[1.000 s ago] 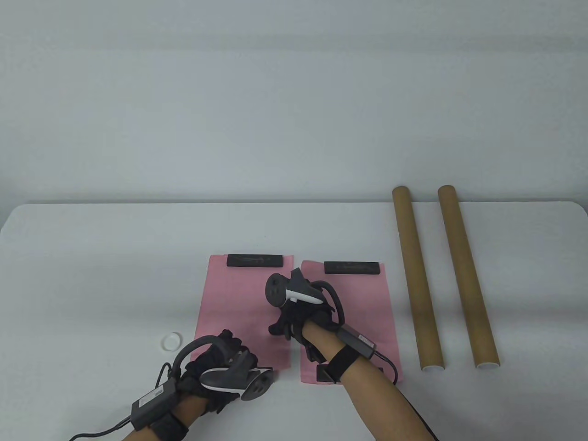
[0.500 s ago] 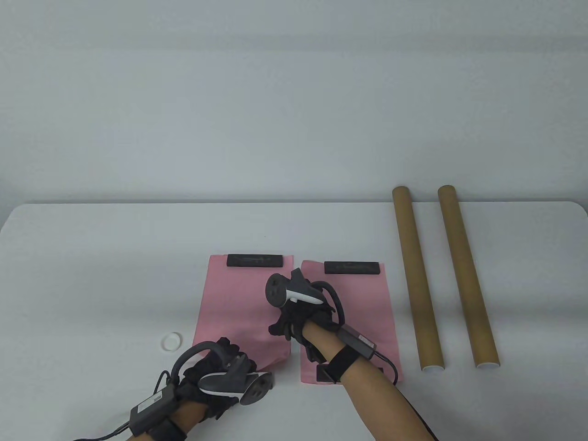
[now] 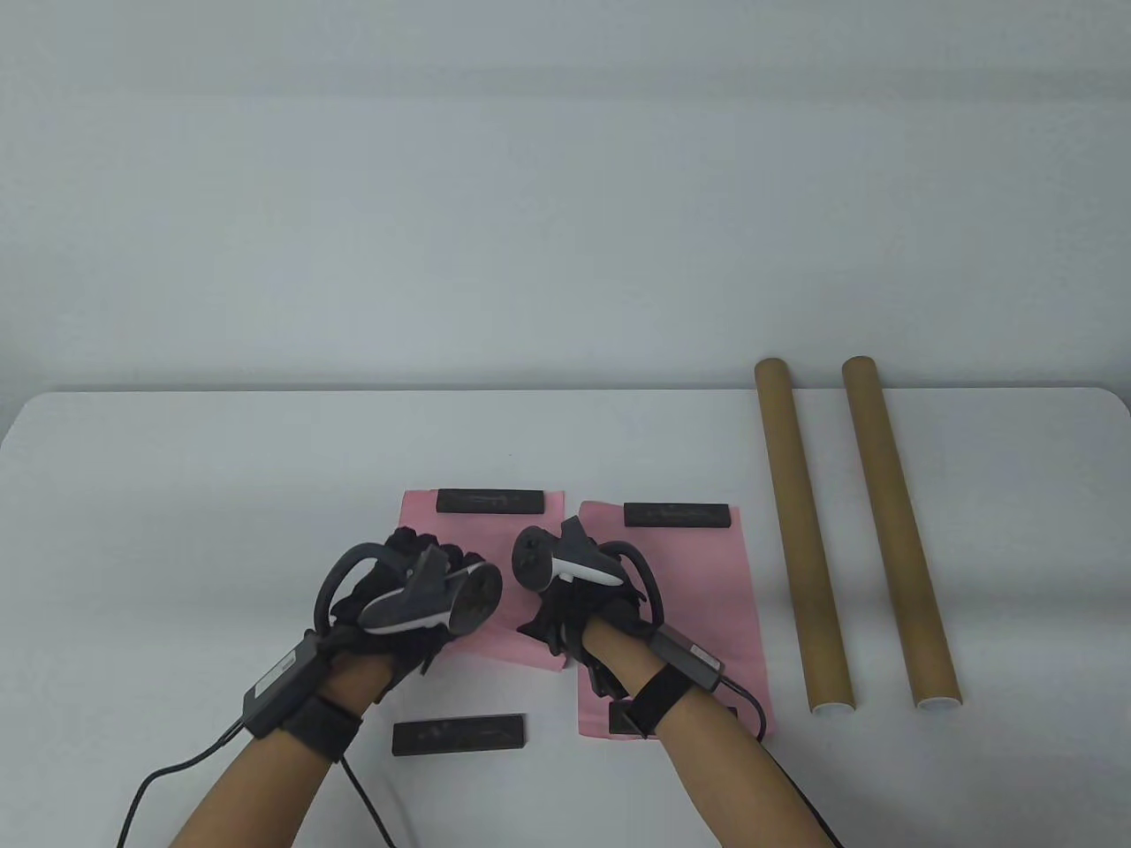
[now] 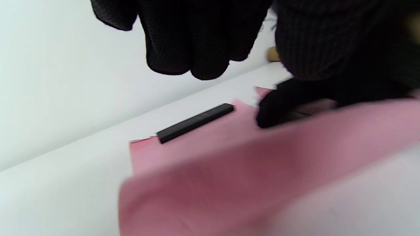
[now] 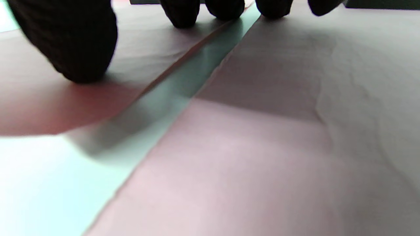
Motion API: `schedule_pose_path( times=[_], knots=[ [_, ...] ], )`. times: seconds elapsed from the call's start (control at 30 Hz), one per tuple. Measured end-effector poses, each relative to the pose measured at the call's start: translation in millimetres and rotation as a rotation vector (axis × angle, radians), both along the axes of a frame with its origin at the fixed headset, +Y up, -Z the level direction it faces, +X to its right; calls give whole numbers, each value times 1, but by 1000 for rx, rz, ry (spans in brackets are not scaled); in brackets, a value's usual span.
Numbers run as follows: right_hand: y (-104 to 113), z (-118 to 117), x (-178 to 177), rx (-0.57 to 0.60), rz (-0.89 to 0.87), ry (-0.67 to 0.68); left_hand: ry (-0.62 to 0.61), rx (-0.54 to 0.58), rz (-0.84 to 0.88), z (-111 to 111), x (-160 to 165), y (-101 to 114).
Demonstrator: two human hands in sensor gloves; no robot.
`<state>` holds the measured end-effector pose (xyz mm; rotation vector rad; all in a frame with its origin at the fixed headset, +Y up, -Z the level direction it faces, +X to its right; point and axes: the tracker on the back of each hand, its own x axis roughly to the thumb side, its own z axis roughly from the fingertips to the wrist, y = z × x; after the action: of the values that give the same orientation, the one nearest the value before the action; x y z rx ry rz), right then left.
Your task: Roll up papers and store in mailing tubes
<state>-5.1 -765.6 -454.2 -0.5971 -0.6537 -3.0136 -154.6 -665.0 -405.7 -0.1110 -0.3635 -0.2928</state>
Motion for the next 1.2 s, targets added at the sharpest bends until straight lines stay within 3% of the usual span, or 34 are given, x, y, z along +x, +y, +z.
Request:
schedule_pose_path(
  times=[0.13,0.37,0.5,0.6,0.8,0.97,1.2],
  knots=[
    [0,0,0,0,0,0,106,-15,-46,-45,7,-6],
    [-2,1,2,3,-10,1,245,-93,-118,-123,26,-45],
    [-2,1,2,3,-12,2,244,-83,-250,-155,35,-67],
    [-2,1,2,5,-13,6,260,-95,-325,-169,37,-75],
    [-2,1,2,7,-16,13,264,-170,-249,-181,31,-87],
    [-3,1,3,4,-20,11,237,-186,-209,-183,28,-87],
    [-3,2,4,1,-24,6,271,-121,-190,-194,32,-72]
  ],
)
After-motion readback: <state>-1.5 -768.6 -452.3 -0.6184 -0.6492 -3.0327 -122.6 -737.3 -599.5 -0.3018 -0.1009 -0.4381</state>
